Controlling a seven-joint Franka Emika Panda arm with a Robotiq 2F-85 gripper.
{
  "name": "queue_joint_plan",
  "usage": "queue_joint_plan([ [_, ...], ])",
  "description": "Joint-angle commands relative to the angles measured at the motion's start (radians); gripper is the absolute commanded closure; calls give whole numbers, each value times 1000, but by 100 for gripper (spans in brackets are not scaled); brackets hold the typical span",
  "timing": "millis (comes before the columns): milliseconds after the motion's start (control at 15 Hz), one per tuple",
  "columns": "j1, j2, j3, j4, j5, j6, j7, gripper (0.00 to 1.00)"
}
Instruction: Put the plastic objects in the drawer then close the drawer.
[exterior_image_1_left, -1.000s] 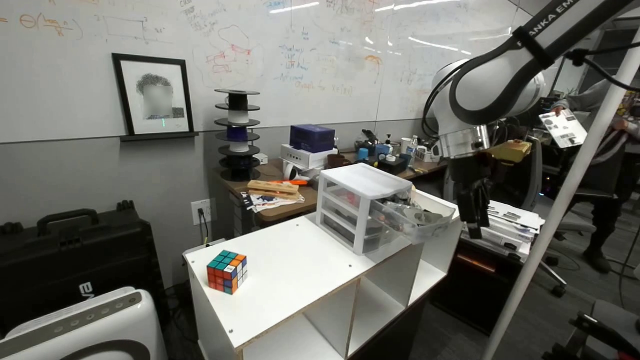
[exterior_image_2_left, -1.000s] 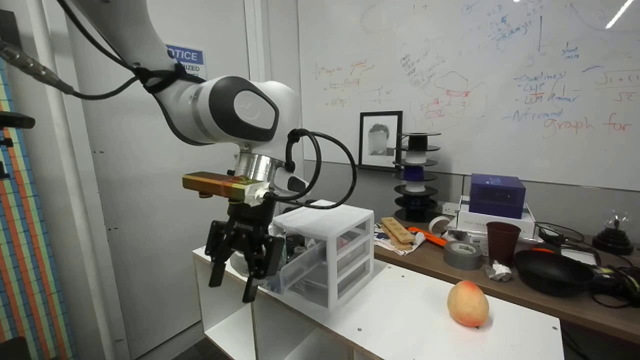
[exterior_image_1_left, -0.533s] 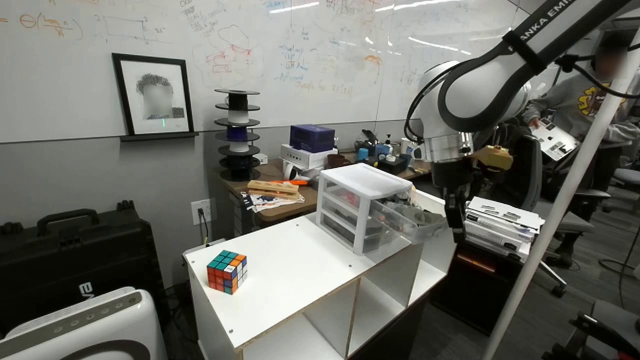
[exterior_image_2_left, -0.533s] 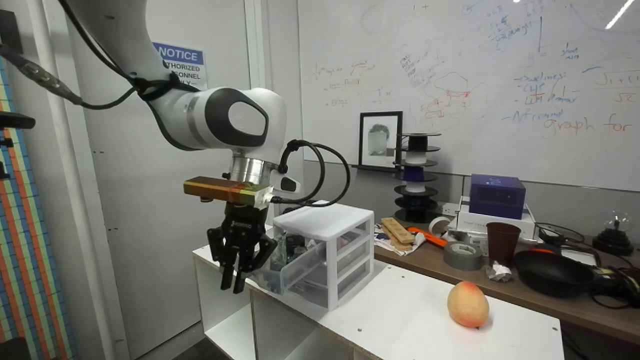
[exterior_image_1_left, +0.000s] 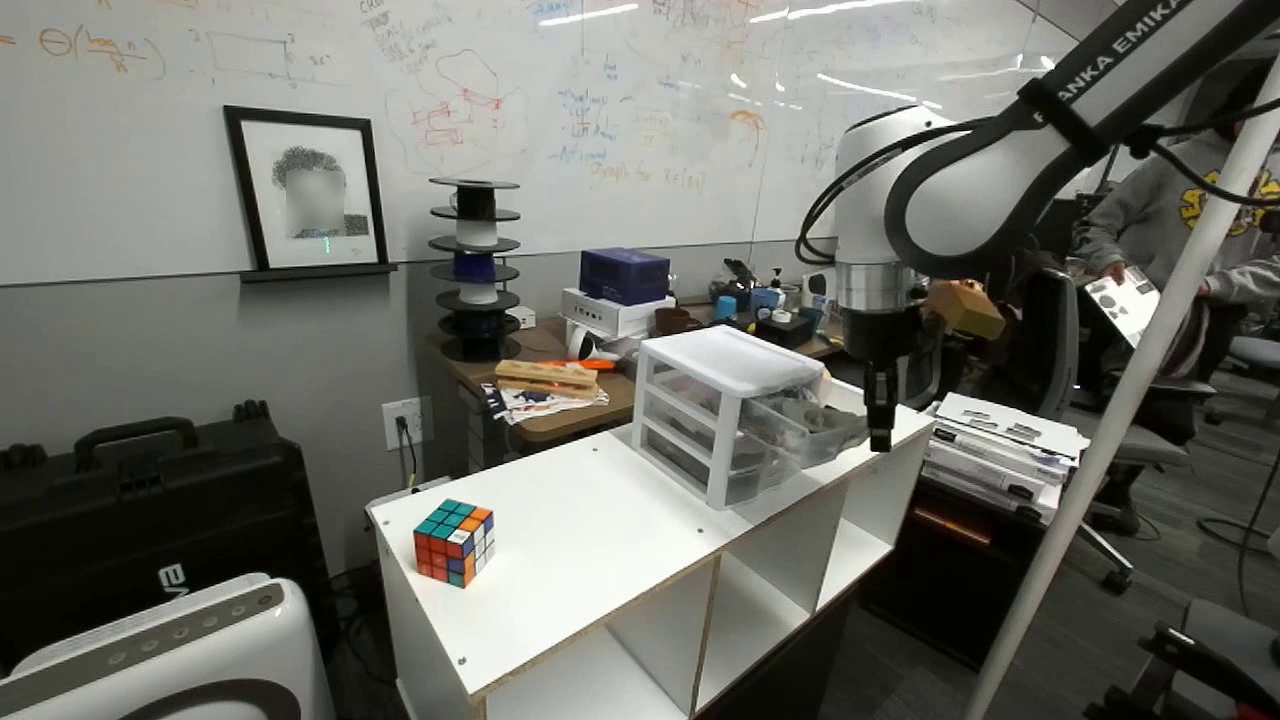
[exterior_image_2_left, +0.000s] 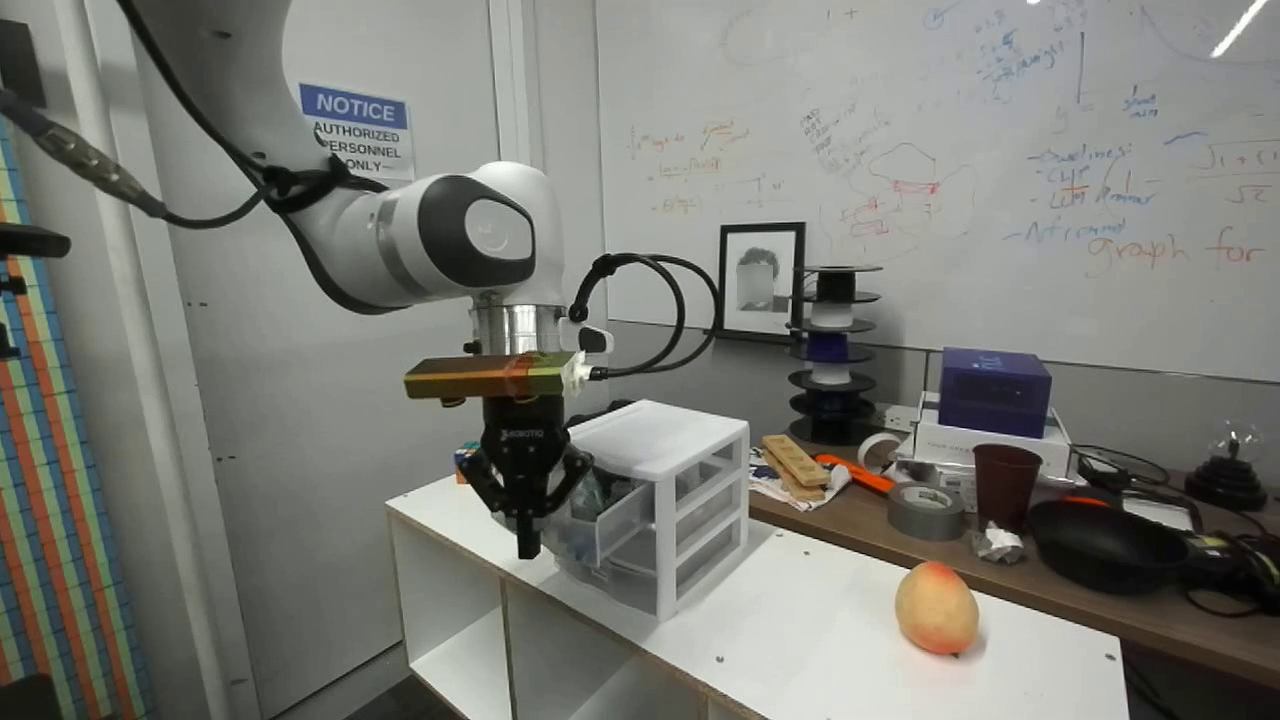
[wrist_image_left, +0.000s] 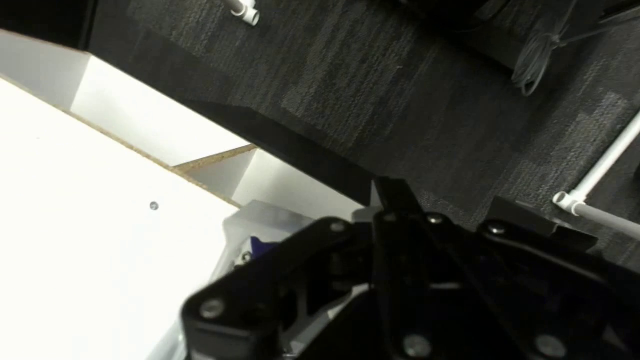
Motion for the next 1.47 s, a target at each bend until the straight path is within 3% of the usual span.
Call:
queue_joint_plan([
  [0,3,34,-18,25,-62,104,-24,94],
  [467,-29,72,0,34,30,278,-71,95],
  [1067,-125,136,88,91,367,505,-99,96],
  [1400,-146,96,107,69,449,443,-78,95],
])
